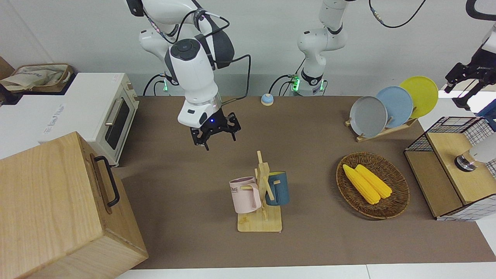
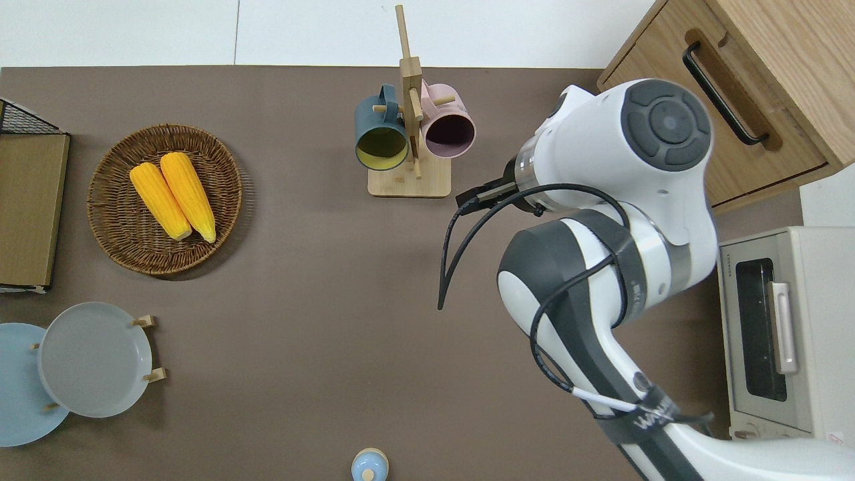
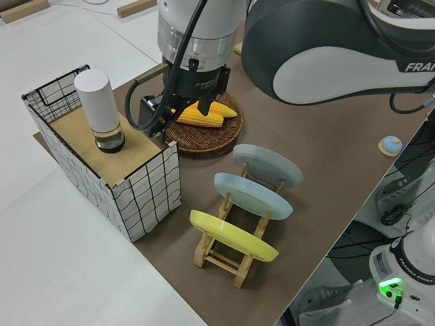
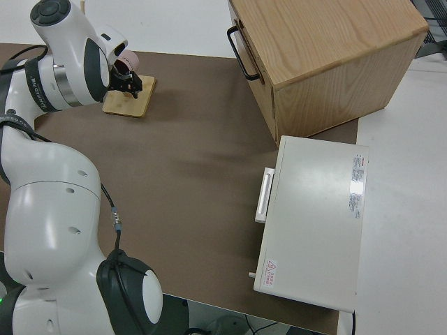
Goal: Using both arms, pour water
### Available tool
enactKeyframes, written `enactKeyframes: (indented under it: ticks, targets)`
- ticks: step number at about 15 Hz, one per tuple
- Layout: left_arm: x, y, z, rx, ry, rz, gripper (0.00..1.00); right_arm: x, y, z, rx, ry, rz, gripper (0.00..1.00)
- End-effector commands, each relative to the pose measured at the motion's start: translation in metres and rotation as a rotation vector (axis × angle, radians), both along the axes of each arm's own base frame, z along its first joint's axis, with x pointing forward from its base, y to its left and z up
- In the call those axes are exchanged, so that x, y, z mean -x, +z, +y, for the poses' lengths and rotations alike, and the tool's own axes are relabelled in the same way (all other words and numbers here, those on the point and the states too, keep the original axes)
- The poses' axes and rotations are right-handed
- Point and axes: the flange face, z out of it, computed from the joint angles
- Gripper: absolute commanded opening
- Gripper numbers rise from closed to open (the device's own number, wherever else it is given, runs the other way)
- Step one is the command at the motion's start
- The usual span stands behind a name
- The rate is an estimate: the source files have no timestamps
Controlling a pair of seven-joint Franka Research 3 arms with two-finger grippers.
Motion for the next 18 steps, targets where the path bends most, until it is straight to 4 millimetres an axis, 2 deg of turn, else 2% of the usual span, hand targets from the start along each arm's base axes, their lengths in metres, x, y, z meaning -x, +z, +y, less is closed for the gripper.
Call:
enactKeyframes:
  ticks: [1,4,10,14,18]
  targets:
    - [-0.014,-0.004,0.017,-0.024,0.015,-0.088,1.0,-0.02,-0.026,0.018,-0.037,0.018,-0.107,0.992]
    - [-0.032,-0.021,0.022,0.012,0.046,-0.162,1.0,-0.043,-0.052,0.016,0.001,0.058,-0.211,0.992]
    - [-0.065,-0.051,0.028,-0.036,0.076,-0.241,1.0,-0.061,-0.047,0.012,-0.009,0.098,-0.328,0.987]
    - [-0.085,-0.082,0.03,0.031,0.113,-0.301,1.0,-0.068,-0.044,0.011,-0.005,0.102,-0.375,0.971]
    - [-0.095,-0.096,0.033,0.039,0.089,-0.358,1.0,-0.074,-0.045,0.0,0.029,0.184,-0.397,0.825]
